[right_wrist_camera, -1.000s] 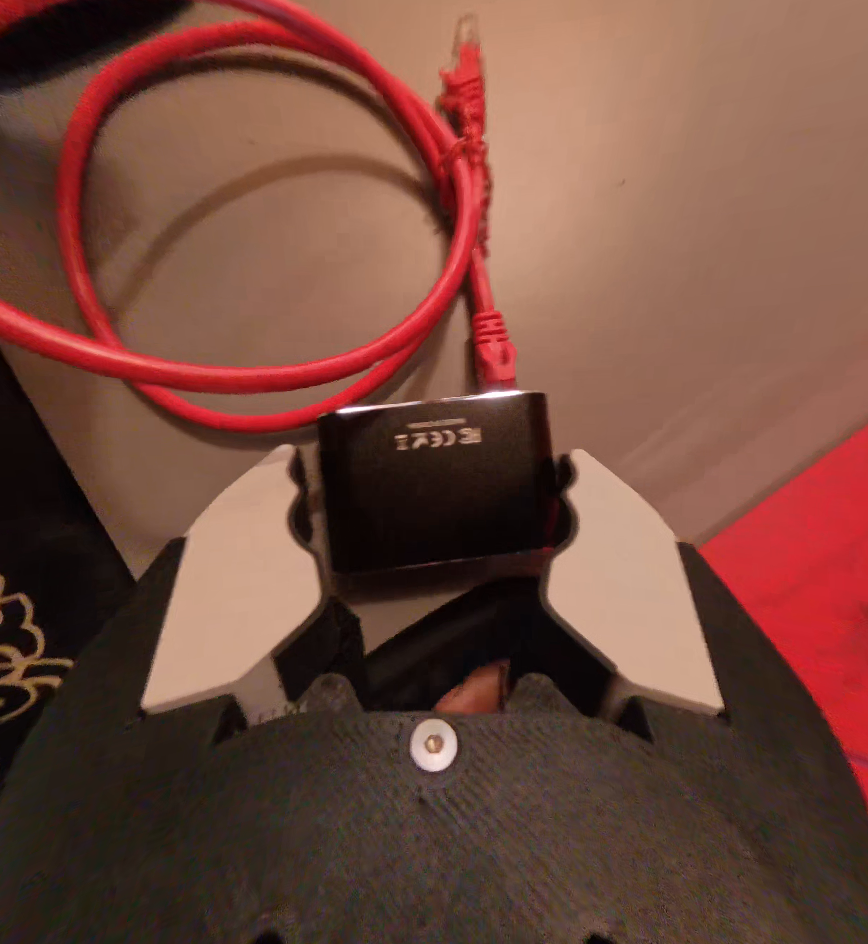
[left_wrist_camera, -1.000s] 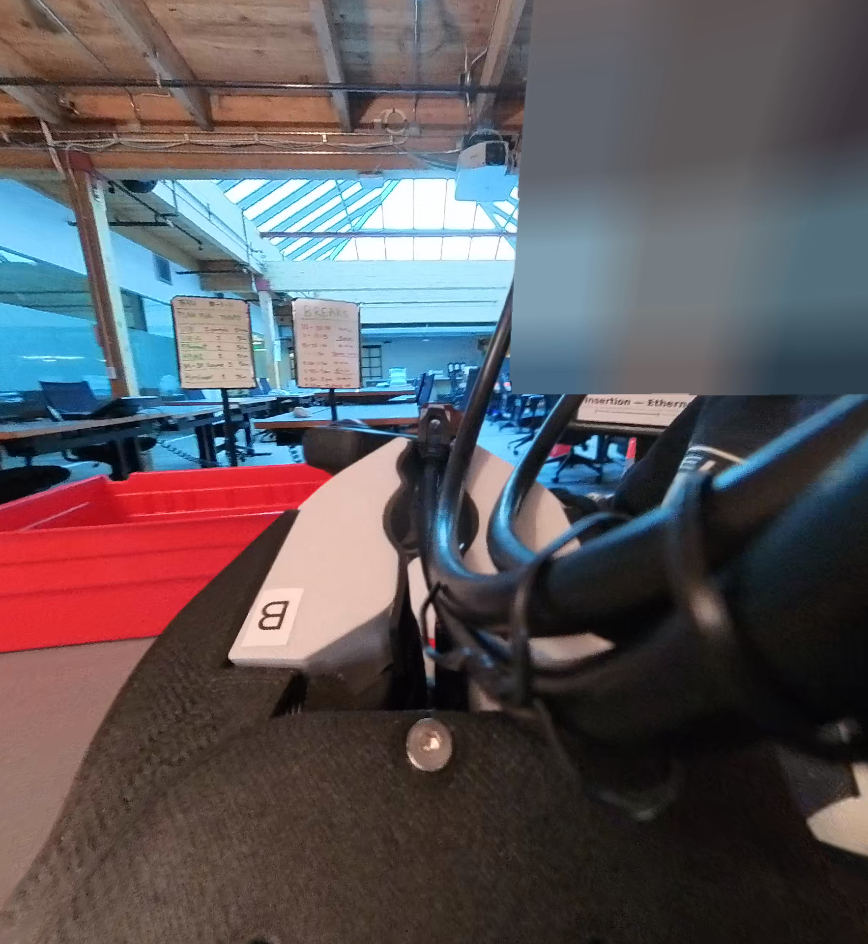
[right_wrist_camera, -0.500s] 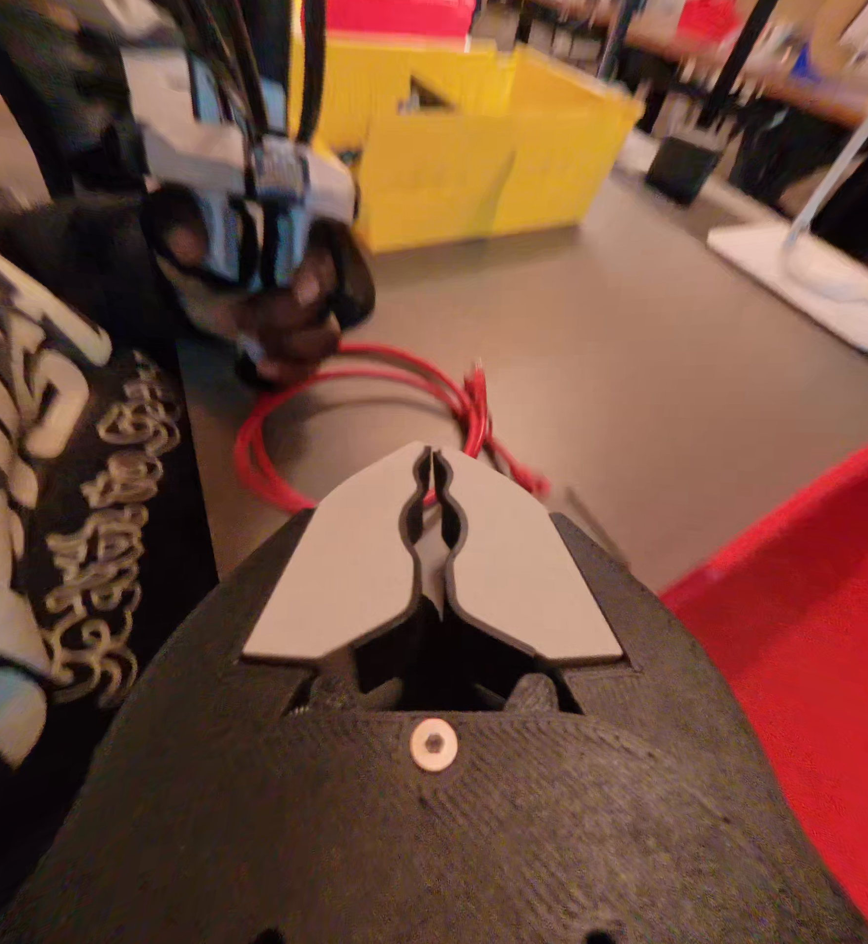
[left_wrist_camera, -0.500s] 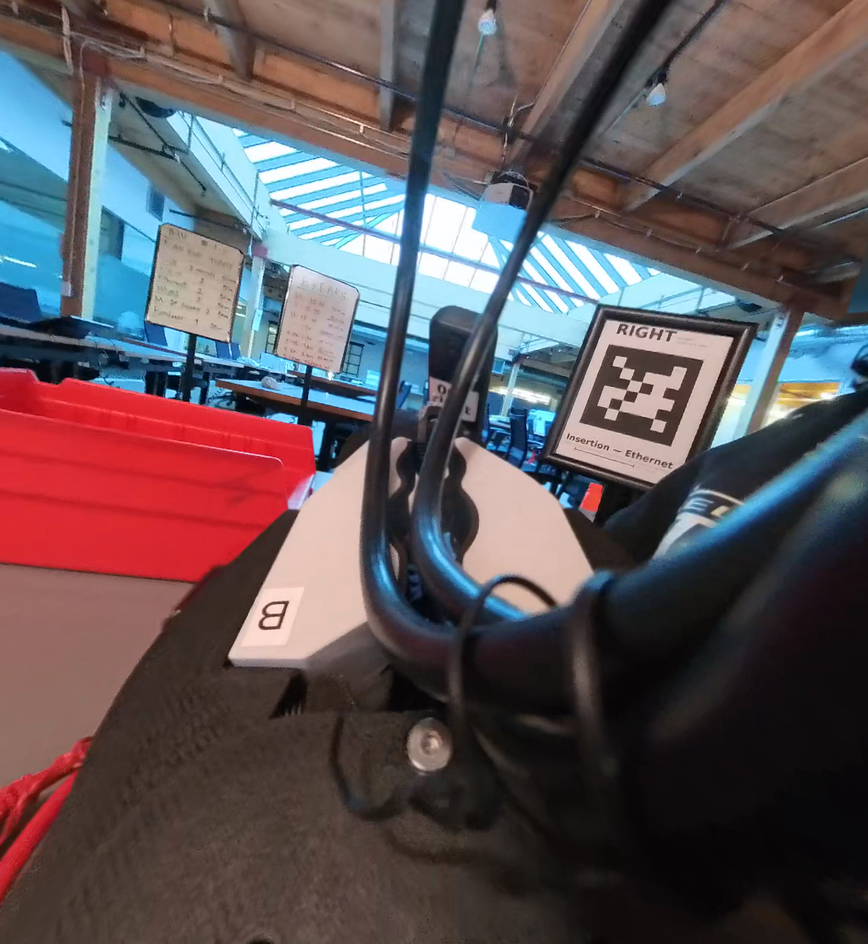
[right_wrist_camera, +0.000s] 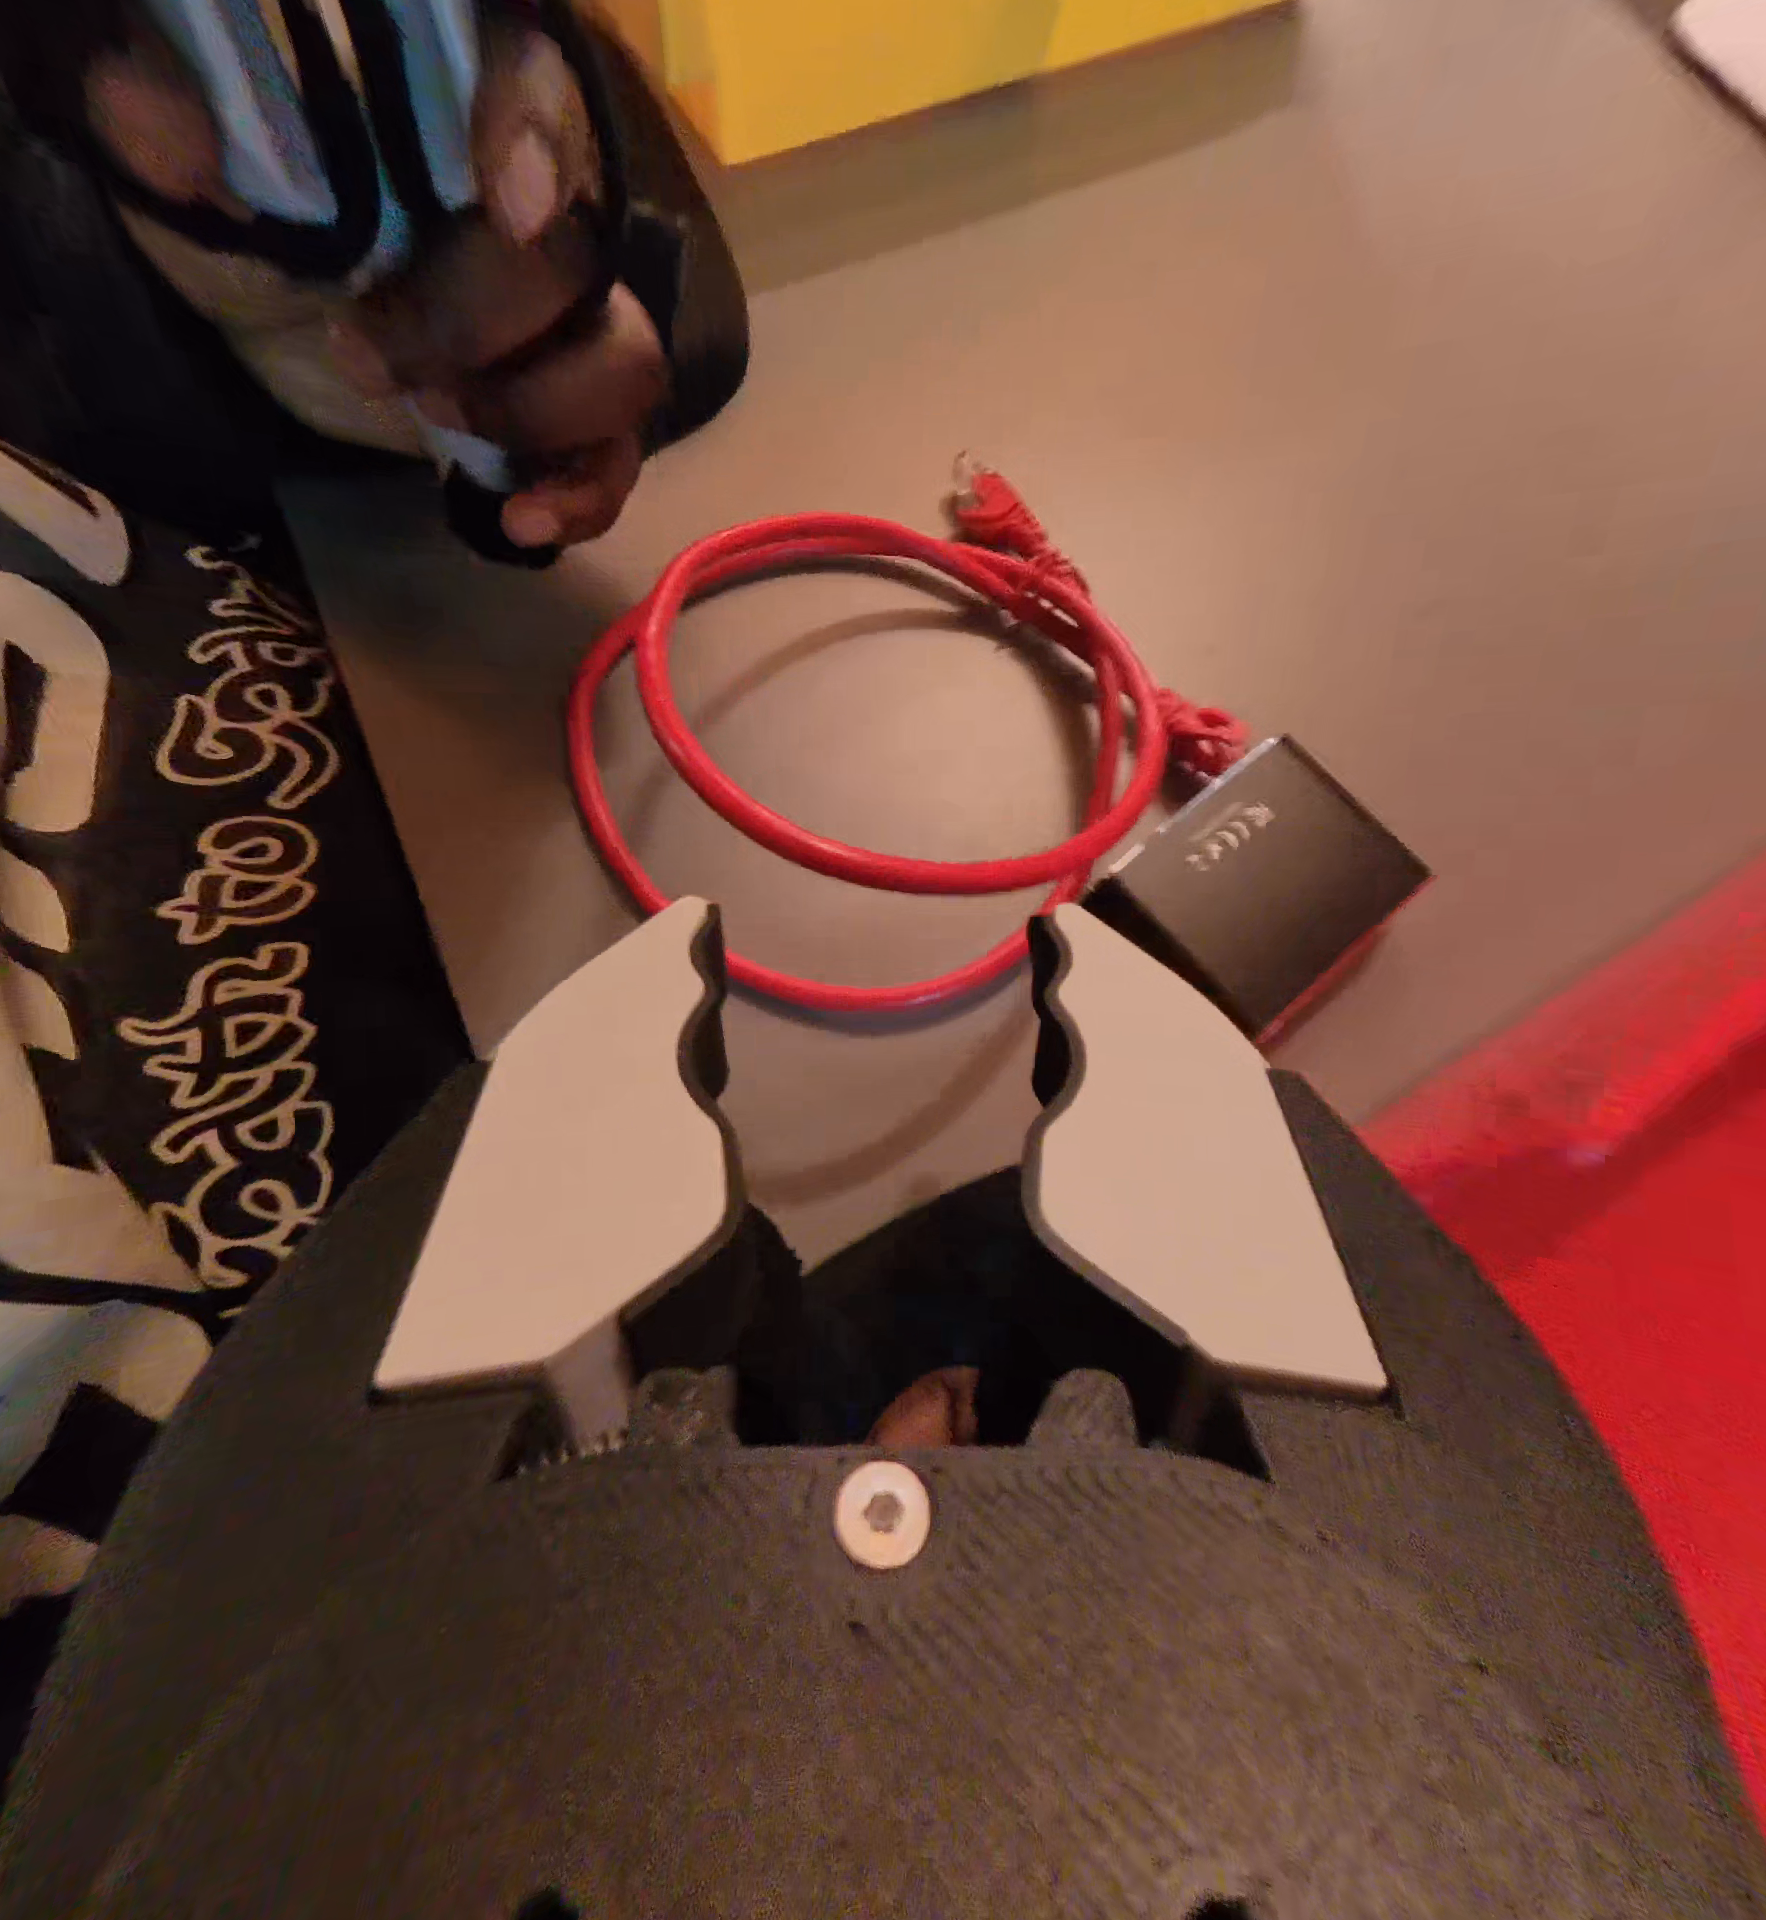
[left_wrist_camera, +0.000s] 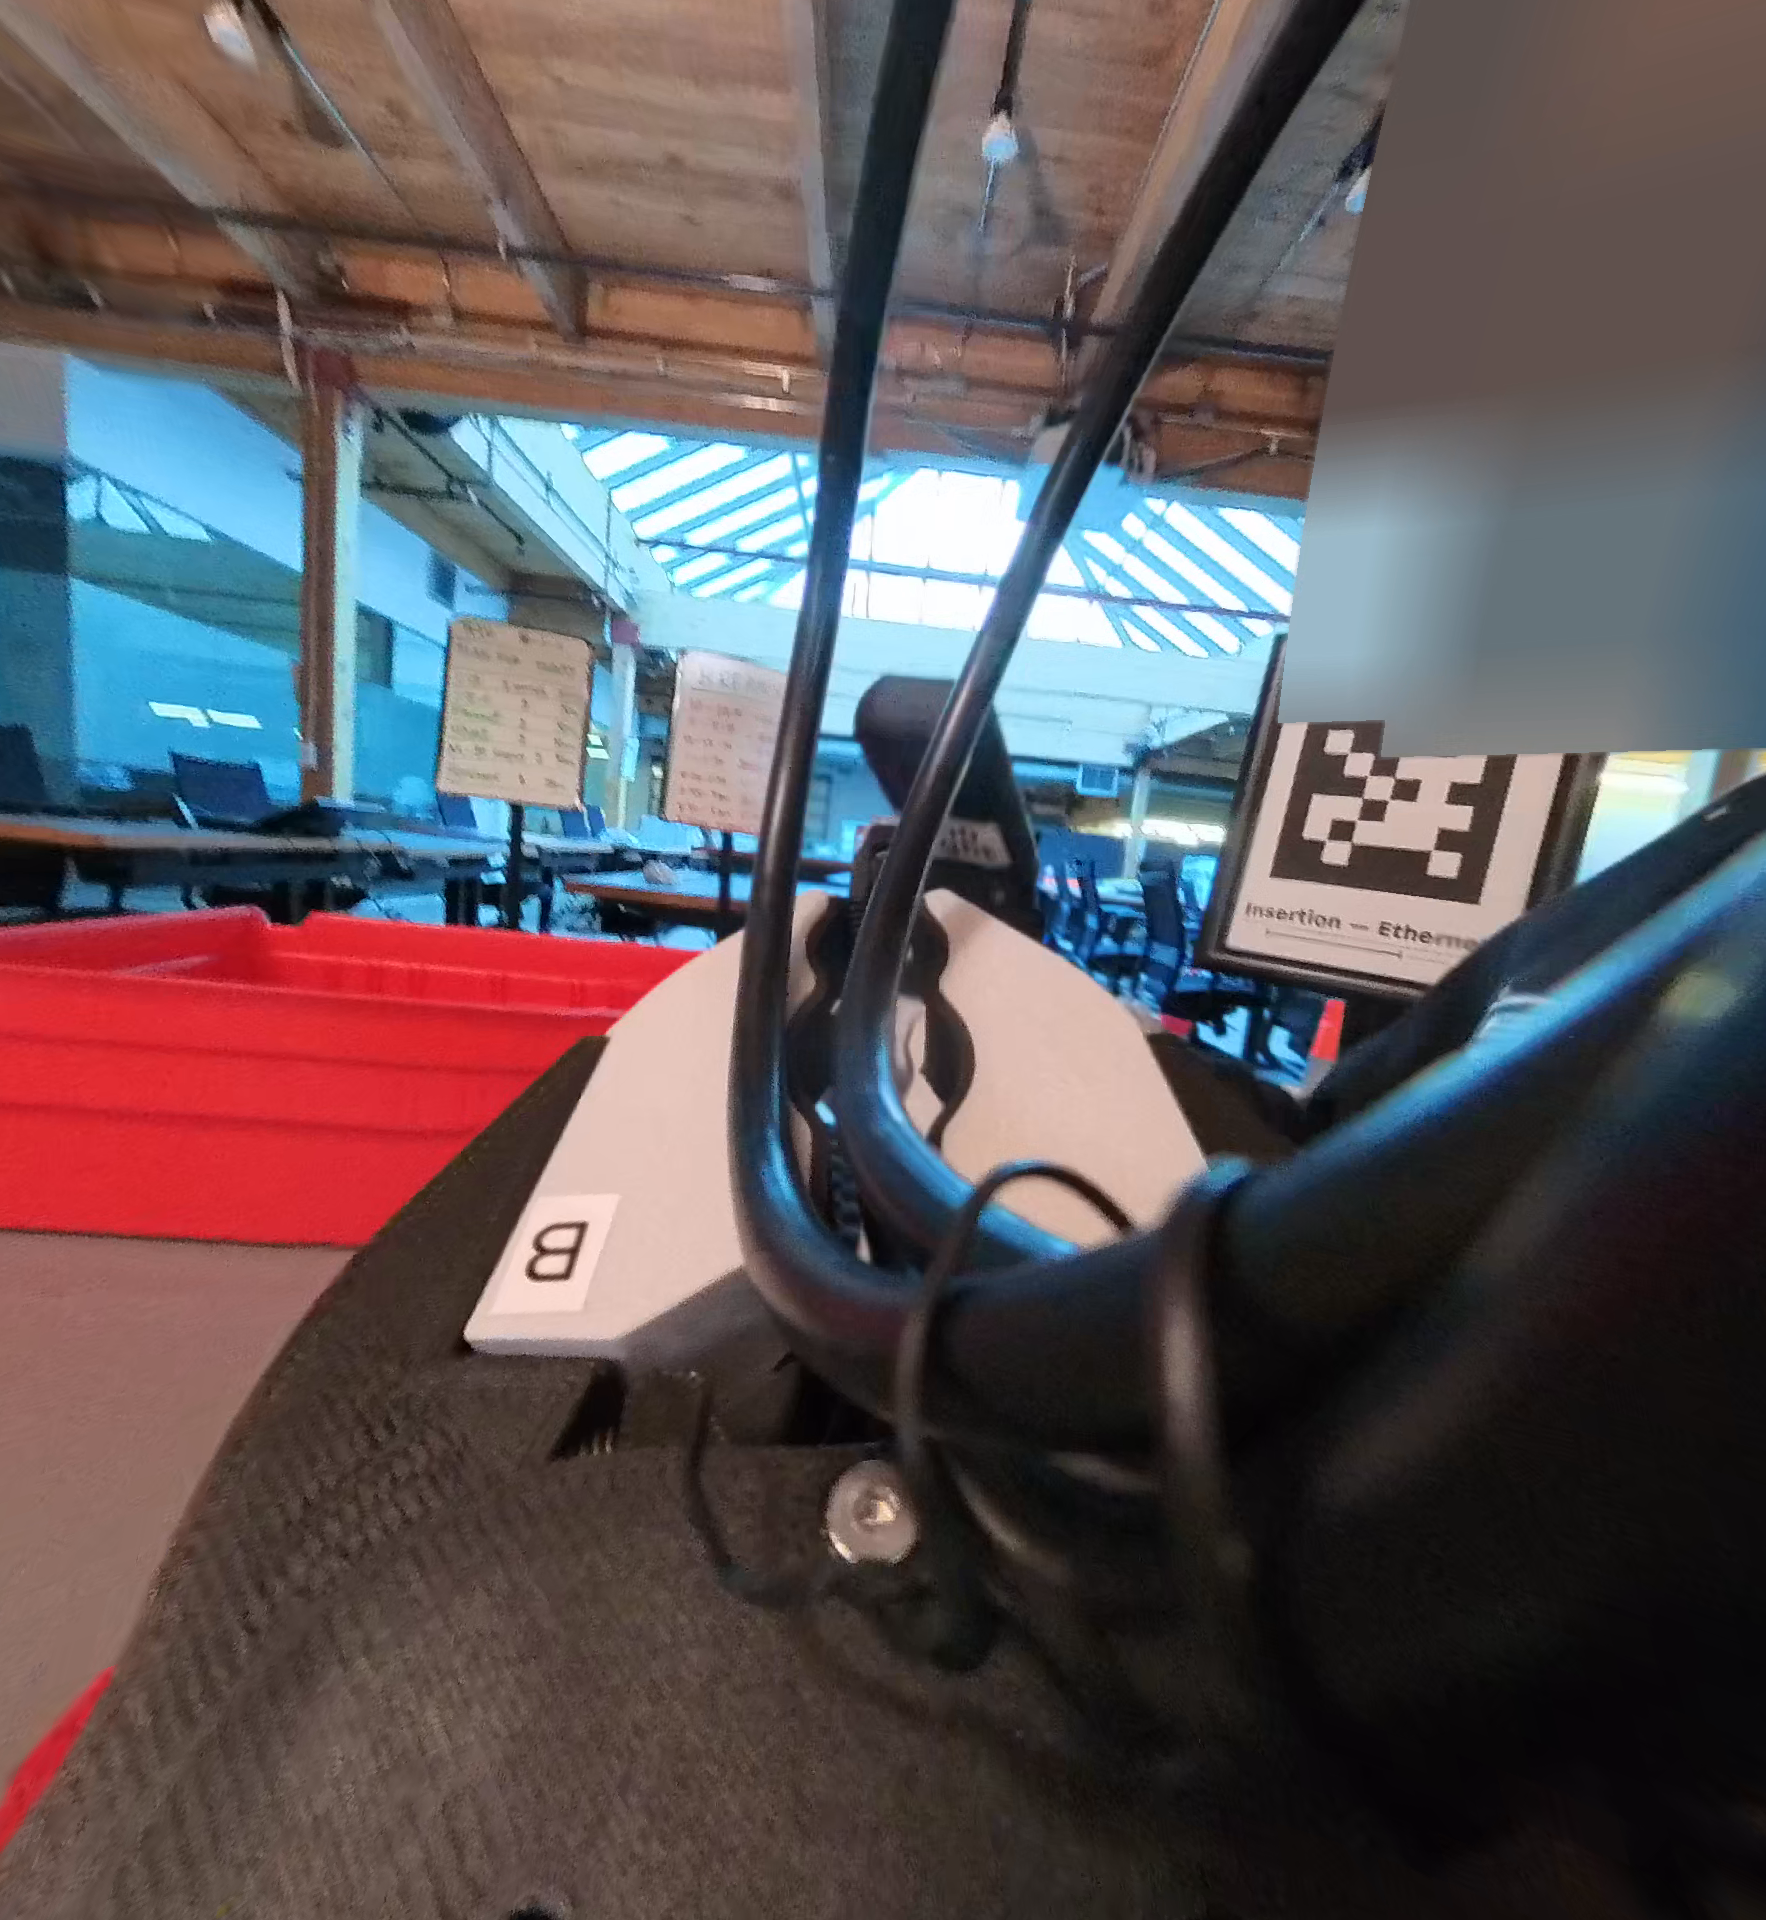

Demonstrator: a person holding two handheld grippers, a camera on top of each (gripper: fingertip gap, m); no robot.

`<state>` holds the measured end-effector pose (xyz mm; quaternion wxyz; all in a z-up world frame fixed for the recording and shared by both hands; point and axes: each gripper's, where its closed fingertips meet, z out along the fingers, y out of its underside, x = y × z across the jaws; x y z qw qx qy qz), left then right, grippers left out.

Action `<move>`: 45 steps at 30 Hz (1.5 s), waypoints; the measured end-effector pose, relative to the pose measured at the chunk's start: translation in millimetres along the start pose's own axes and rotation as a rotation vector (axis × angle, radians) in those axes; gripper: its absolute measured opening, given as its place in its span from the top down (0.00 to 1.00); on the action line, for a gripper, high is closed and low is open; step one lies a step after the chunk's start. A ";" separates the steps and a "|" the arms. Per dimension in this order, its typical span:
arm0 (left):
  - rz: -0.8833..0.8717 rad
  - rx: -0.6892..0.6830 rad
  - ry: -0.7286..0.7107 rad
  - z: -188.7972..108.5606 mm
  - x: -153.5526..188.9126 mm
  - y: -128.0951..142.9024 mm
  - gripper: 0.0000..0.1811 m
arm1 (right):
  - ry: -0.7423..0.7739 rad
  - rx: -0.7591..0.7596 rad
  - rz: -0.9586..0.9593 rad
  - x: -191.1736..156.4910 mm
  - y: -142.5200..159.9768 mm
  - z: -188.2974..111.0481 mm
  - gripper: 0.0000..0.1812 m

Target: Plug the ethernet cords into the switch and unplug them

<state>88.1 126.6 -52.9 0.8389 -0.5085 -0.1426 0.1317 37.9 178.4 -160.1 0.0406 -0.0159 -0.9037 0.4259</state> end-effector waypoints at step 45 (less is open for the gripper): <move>0.198 -0.019 -0.059 -17.2 -3.9 -31.9 0.92 | -0.085 -0.227 -0.013 69.5 28.3 71.0 0.42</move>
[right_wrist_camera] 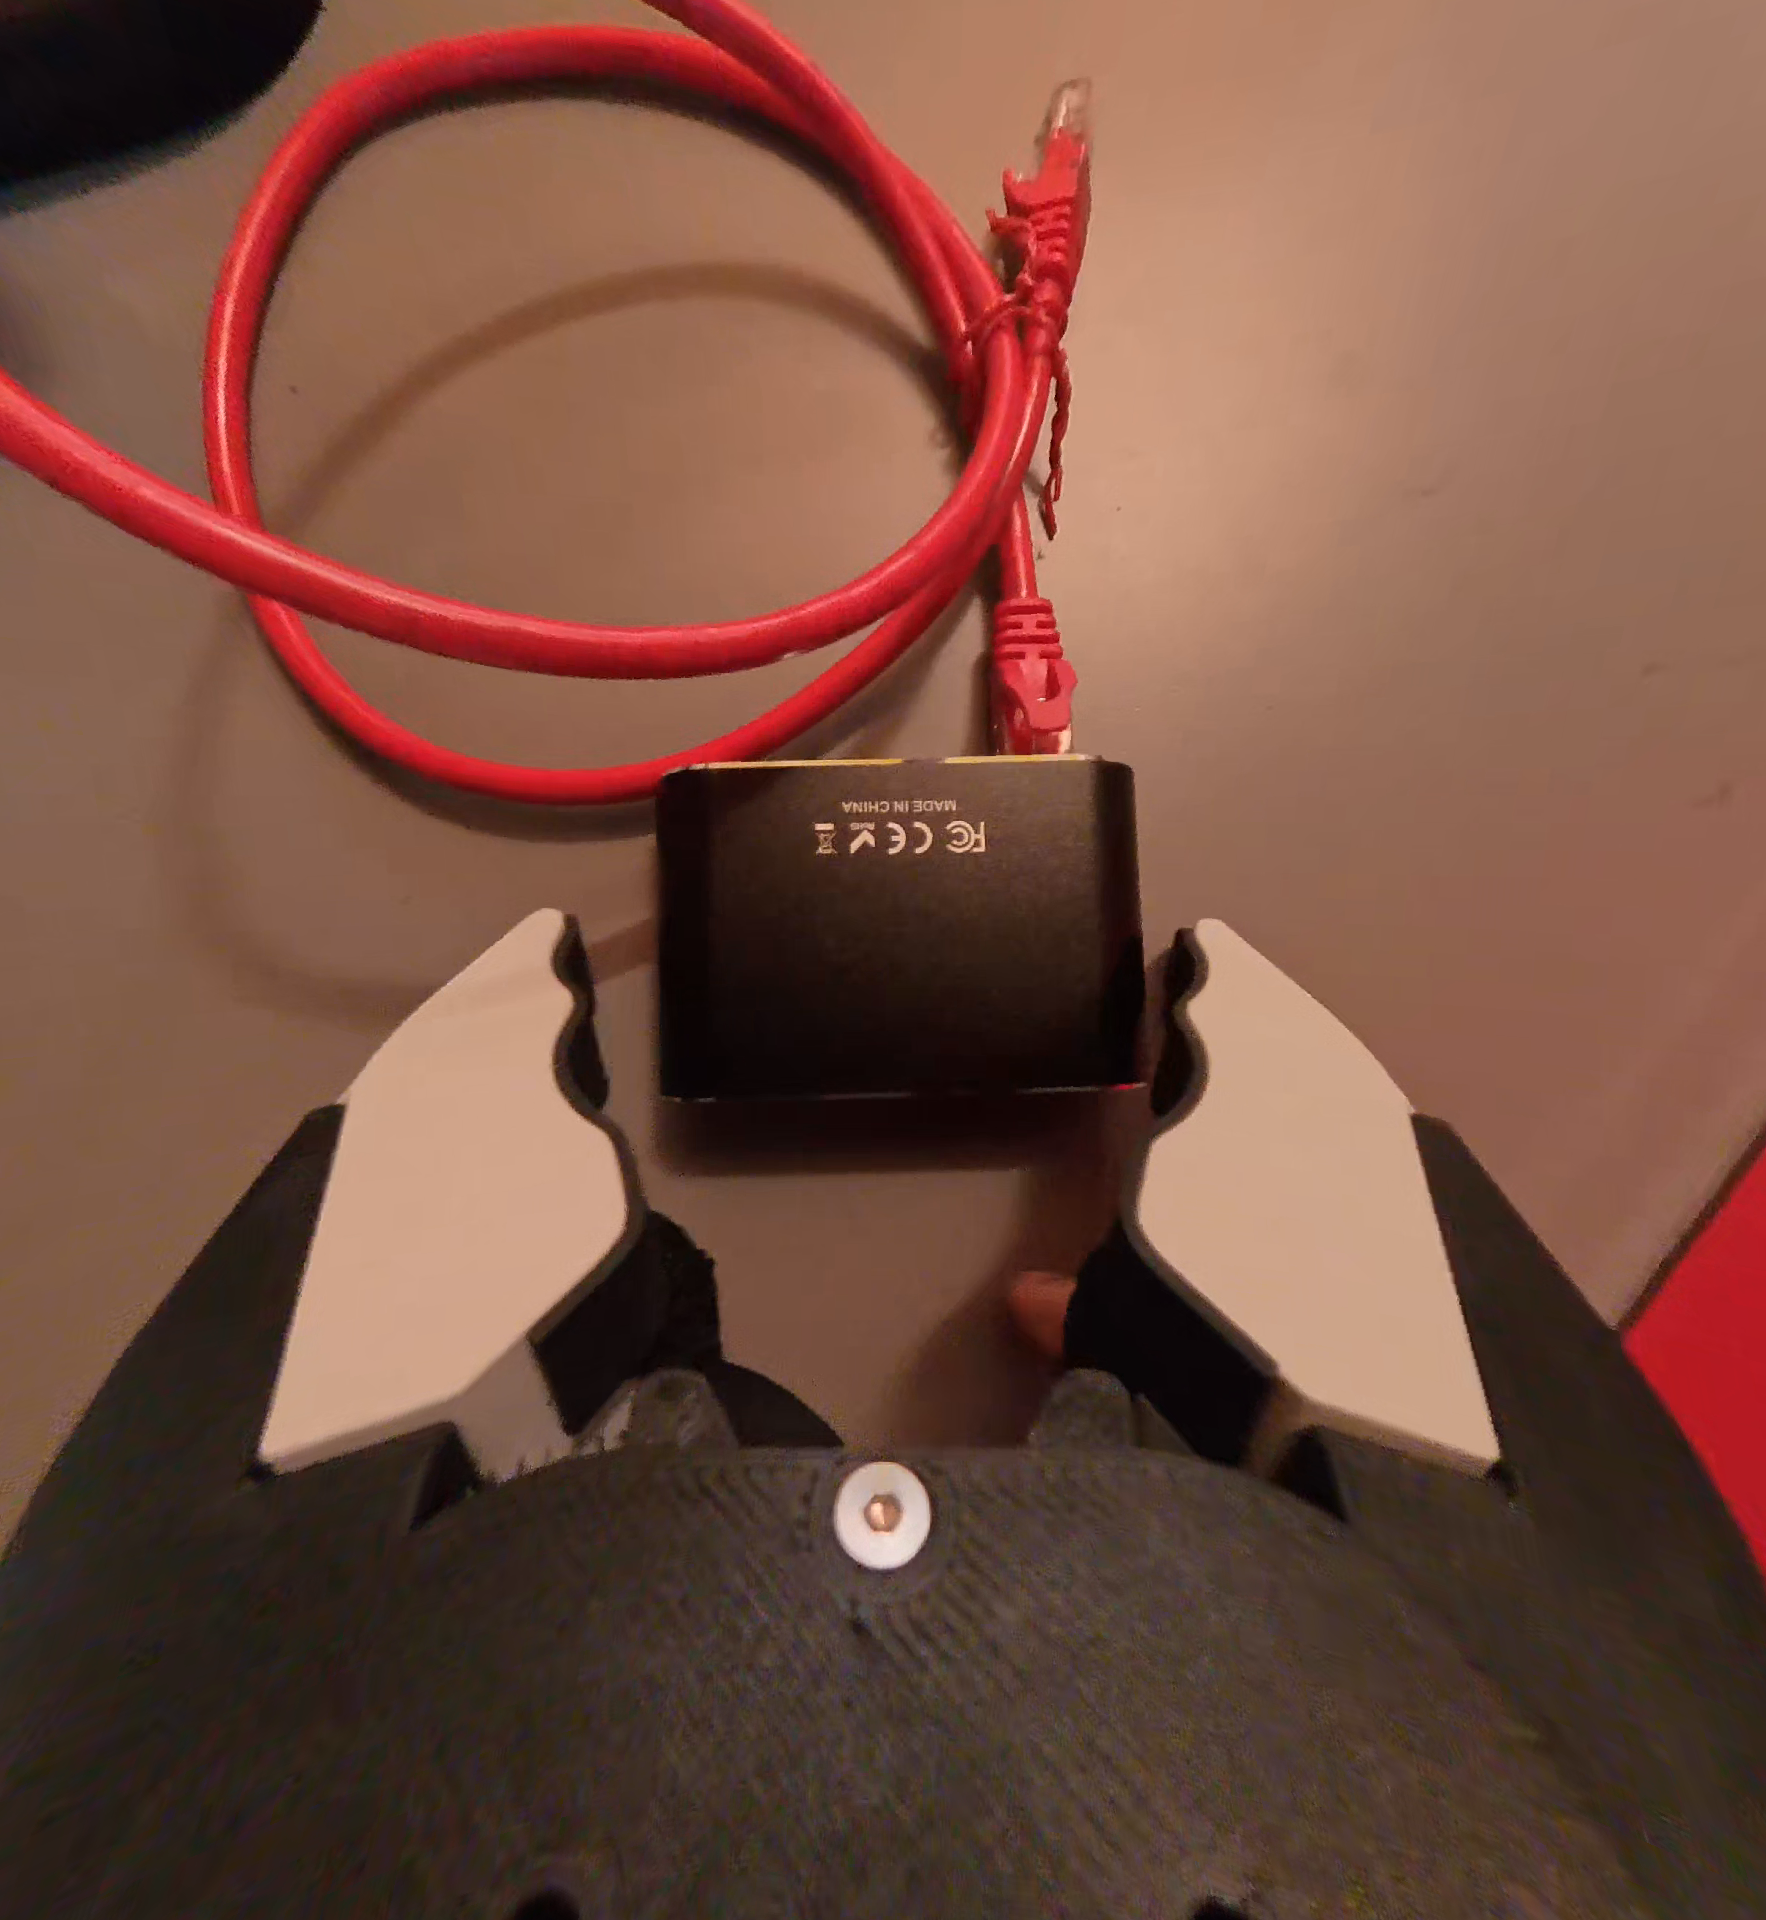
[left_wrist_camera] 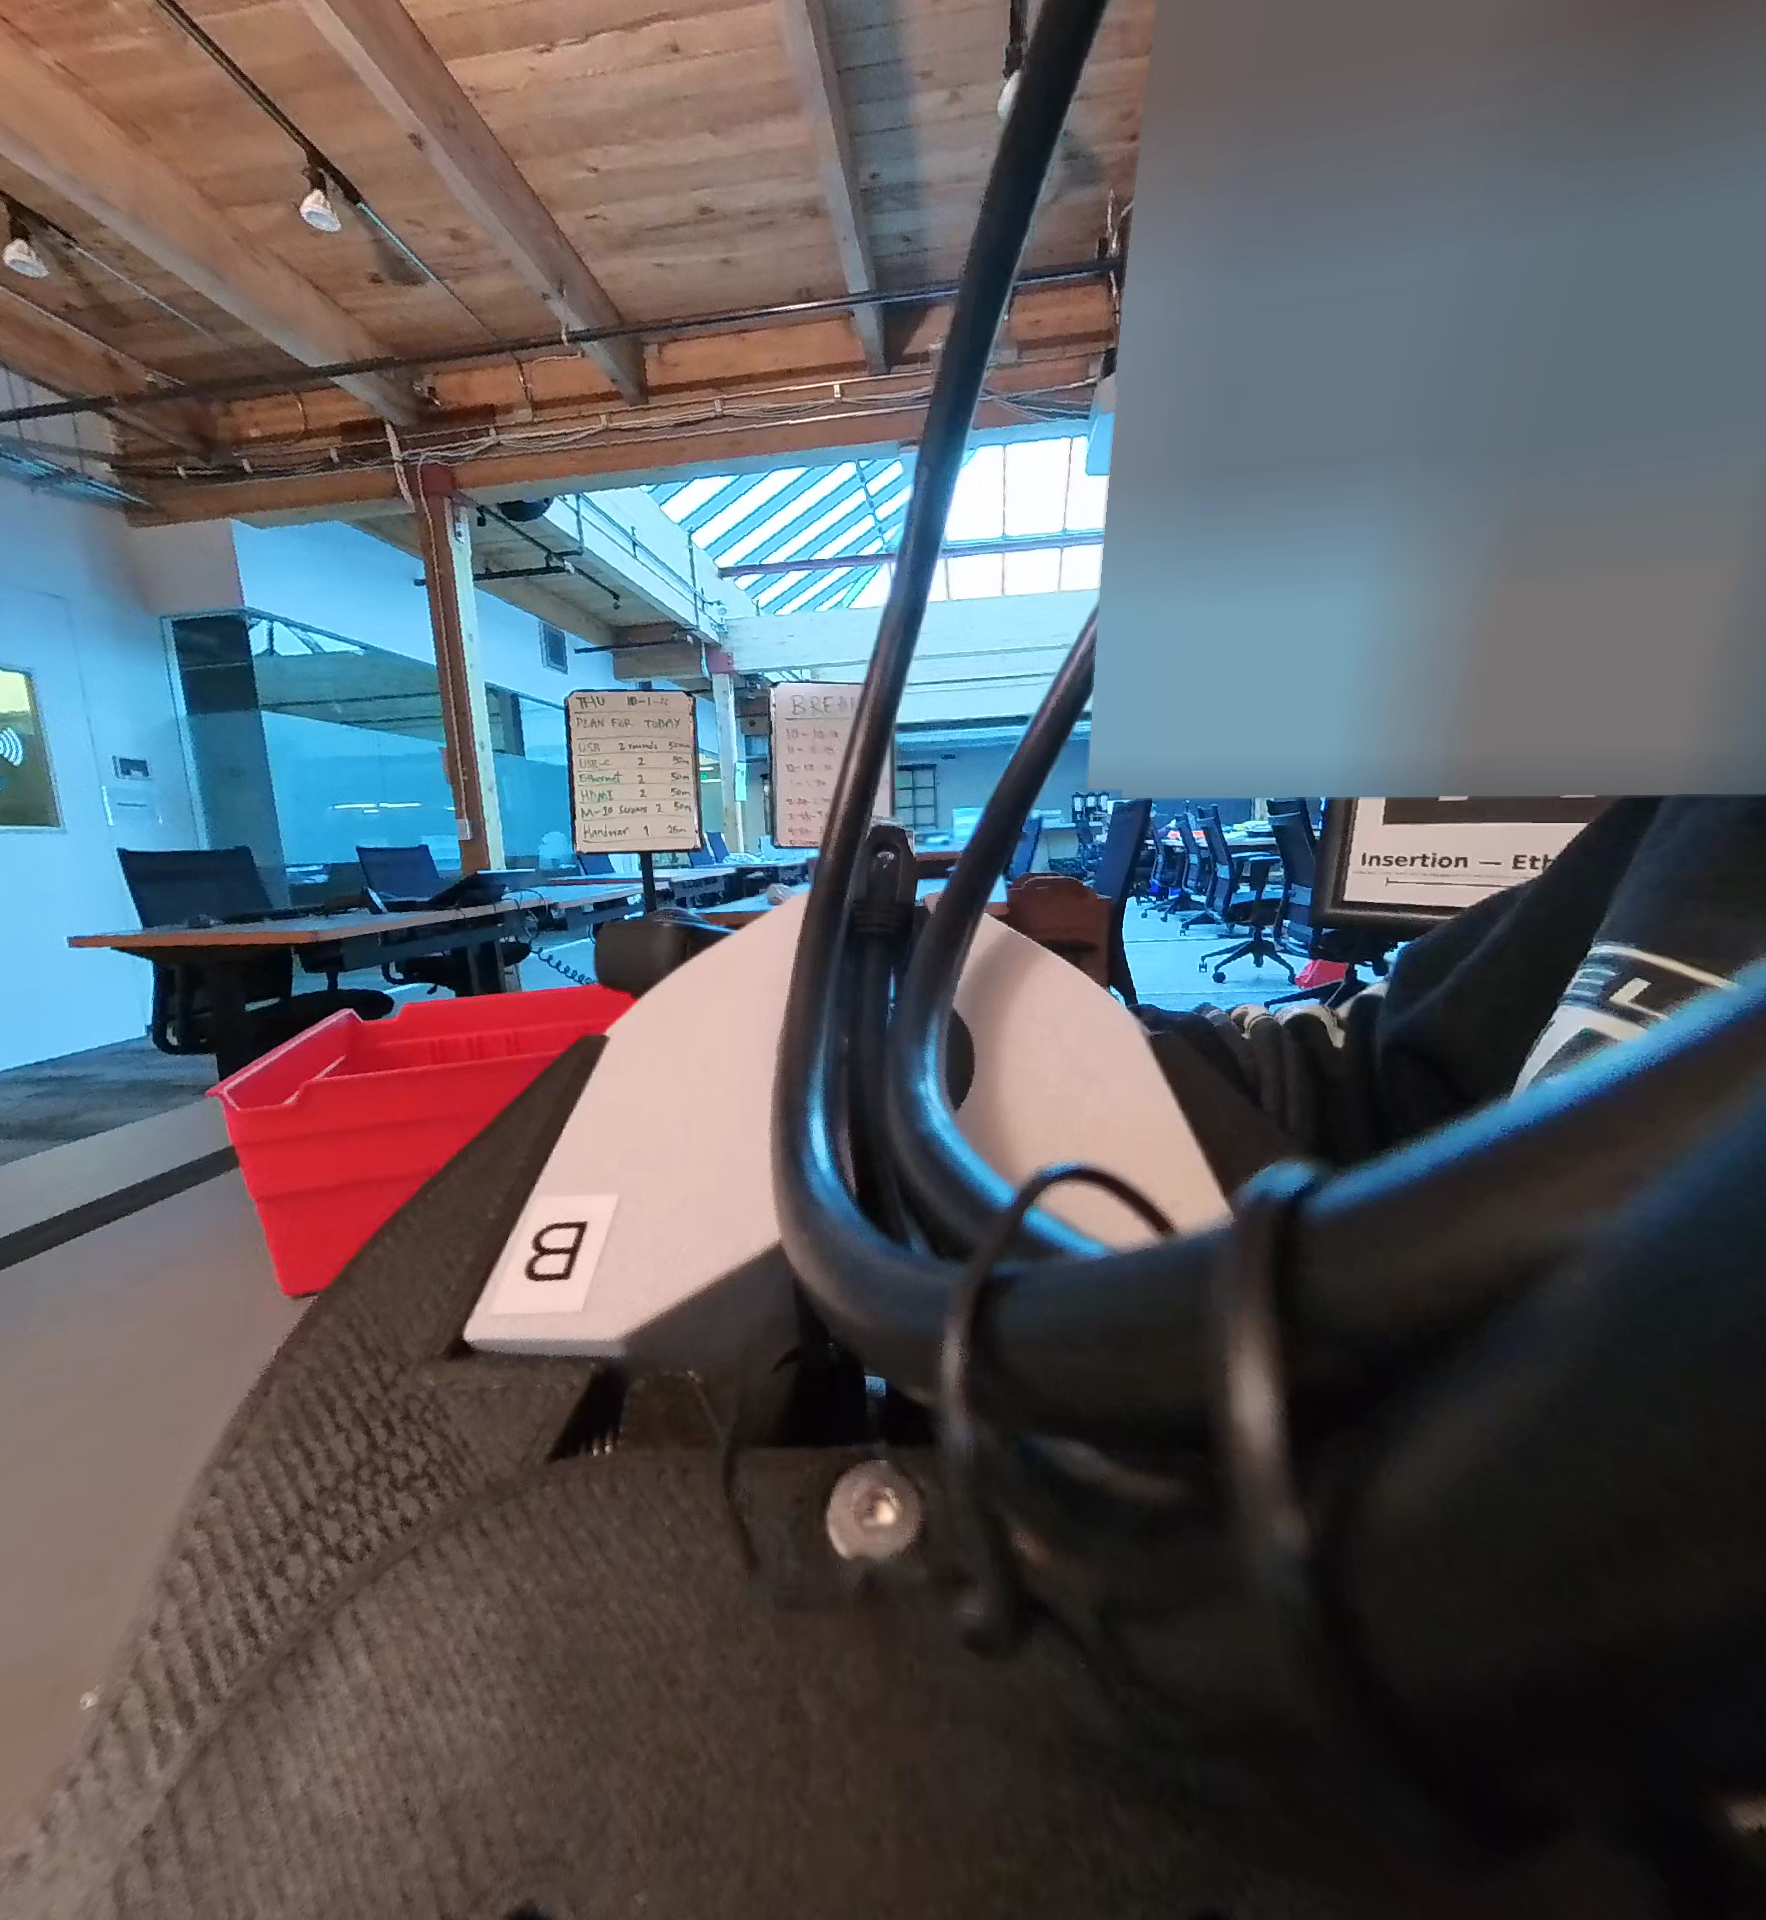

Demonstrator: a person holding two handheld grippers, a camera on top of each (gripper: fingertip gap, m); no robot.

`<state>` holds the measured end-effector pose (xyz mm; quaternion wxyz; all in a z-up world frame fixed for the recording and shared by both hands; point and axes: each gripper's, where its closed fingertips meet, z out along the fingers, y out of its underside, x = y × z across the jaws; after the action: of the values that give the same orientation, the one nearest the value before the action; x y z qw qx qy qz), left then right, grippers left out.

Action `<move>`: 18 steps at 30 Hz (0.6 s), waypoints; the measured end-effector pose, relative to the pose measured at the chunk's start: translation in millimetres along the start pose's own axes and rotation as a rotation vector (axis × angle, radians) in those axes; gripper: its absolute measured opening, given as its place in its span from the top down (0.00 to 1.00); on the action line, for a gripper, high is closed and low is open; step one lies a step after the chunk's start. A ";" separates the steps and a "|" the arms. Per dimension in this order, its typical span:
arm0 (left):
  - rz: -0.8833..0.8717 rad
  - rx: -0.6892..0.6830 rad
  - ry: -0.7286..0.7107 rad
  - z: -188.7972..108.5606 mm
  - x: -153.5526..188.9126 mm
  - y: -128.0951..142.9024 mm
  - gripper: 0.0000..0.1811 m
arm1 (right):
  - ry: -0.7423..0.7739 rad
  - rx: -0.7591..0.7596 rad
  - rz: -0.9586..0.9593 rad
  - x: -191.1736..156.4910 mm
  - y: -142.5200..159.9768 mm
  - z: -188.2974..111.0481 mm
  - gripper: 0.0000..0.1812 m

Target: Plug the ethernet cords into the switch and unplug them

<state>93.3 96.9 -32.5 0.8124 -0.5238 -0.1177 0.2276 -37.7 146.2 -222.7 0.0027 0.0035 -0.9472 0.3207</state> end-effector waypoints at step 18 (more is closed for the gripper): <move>-0.059 0.141 0.035 13.6 15.5 -23.7 0.93 | 0.160 -0.035 -0.138 -44.8 0.5 -74.0 0.52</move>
<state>106.8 107.2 -6.0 0.8556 -0.4654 -0.1028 0.2020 7.3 191.8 -164.6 0.1004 0.0430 -0.9469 0.3023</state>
